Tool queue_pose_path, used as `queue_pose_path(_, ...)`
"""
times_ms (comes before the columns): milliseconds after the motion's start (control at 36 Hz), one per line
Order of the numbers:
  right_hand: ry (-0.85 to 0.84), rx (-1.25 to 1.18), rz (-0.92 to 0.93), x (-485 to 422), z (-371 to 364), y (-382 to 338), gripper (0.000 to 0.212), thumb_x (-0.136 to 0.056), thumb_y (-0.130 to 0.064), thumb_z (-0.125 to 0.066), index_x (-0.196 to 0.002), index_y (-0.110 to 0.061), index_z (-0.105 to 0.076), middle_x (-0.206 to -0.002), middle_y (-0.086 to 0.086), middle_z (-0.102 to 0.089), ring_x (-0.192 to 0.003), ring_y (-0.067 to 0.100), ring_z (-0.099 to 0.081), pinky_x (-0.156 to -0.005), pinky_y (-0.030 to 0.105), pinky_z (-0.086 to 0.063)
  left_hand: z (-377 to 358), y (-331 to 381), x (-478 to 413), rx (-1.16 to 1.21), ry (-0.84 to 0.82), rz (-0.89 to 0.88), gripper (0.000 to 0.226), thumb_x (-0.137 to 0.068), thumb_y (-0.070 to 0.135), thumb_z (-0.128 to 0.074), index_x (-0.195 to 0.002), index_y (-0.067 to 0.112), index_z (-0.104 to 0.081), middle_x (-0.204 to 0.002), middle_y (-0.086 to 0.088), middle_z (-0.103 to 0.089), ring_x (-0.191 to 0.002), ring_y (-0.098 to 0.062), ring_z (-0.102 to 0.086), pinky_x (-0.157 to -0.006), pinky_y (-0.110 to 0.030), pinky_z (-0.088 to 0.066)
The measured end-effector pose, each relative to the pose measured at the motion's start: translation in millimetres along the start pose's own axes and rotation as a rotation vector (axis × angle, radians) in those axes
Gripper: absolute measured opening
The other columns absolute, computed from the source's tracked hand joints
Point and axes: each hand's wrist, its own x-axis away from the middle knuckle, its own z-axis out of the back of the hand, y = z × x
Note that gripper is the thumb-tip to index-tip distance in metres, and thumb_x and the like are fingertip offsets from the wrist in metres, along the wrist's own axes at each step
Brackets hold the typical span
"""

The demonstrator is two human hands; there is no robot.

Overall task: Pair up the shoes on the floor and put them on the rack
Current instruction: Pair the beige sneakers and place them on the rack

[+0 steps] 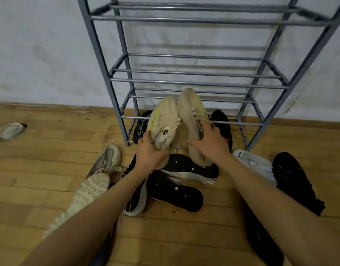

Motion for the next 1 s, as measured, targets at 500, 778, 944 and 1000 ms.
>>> queue_pose_path(500, -0.010, 0.132, 0.076, -140, -15, -74, 0.064, -0.082, -0.054, -0.057, -0.133, -0.020, -0.038, -0.118, 0.009, -0.059, -0.103, 0.030, -0.058, -0.067, 0.033, -0.040, 46, 27, -151, -0.050, 0.043, 0.078, 0.067, -0.070, 0.024, -0.077, -0.124, 0.004, -0.042, -0.119, -0.013, -0.058, -0.106, -0.031, -0.058, -0.082, -0.037, -0.052)
queue_pose_path(778, -0.038, 0.149, 0.007, -176, -48, -119, 0.064, -0.083, -0.055, -0.055, -0.135, -0.020, -0.041, -0.130, 0.016, -0.052, -0.117, 0.036, -0.050, -0.088, 0.042, -0.046, 55, 23, -186, -0.284, 0.051, 0.151, 0.071, -0.084, 0.028, -0.063, -0.139, 0.002, -0.026, -0.140, -0.023, -0.037, -0.129, -0.043, -0.036, -0.103, -0.052, -0.038)
queue_pose_path(944, -0.047, 0.176, -0.045, -183, -58, -133, 0.063, -0.086, -0.051, -0.053, -0.136, -0.014, -0.039, -0.136, 0.020, -0.043, -0.124, 0.038, -0.042, -0.093, 0.042, -0.042, 51, 16, -193, -0.290, 0.038, 0.192, 0.065, -0.088, 0.031, -0.059, -0.137, 0.002, -0.029, -0.139, -0.024, -0.037, -0.128, -0.044, -0.036, -0.103, -0.055, -0.037)
queue_pose_path(1000, -0.065, 0.166, -0.052, -181, -61, -134, 0.069, -0.089, -0.053, -0.050, -0.142, -0.015, -0.030, -0.141, 0.022, -0.036, -0.129, 0.039, -0.036, -0.096, 0.044, -0.041, 49, 11, -192, -0.273, 0.054, 0.182, 0.062, -0.088, 0.034, -0.059, -0.134, 0.002, -0.033, -0.139, -0.022, -0.038, -0.129, -0.041, -0.034, -0.105, -0.053, -0.034)
